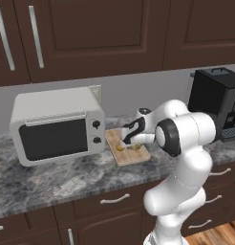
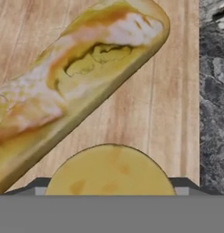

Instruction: Retrieve the sausage and cheese from the fridge and place them on the cutting board on the counter.

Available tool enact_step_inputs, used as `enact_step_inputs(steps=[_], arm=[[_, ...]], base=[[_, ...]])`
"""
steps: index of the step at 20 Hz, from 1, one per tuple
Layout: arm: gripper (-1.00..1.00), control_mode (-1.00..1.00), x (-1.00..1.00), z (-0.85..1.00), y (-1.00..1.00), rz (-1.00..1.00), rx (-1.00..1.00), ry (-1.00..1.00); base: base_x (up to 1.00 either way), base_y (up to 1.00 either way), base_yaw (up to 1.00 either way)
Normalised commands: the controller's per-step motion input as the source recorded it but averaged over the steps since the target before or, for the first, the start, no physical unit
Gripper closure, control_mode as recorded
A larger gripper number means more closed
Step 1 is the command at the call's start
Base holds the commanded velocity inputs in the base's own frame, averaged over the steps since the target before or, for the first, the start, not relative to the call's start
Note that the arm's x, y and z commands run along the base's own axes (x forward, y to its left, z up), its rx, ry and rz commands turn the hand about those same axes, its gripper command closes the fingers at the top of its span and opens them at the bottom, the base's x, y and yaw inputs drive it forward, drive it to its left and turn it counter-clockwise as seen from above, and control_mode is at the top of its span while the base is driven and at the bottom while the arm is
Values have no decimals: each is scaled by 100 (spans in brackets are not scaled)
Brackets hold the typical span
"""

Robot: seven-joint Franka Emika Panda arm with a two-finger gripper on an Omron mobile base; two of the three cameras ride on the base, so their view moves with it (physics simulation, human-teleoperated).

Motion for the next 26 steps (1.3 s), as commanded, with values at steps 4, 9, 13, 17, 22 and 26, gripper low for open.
enact_step_inputs(steps=[4,9,13,17,22,26], arm=[[100,-100,27,-16,0,0,-3,0],[100,-100,17,-13,0,0,-2,-1],[100,-100,6,-21,0,0,0,0],[100,-100,0,-27,0,0,0,0],[-100,-100,0,-15,0,1,0,0],[-100,-100,-6,0,0,2,0,0]], base=[[0,0,0],[0,0,0],[0,0,0],[0,0,0],[0,0,0],[0,0,0]])
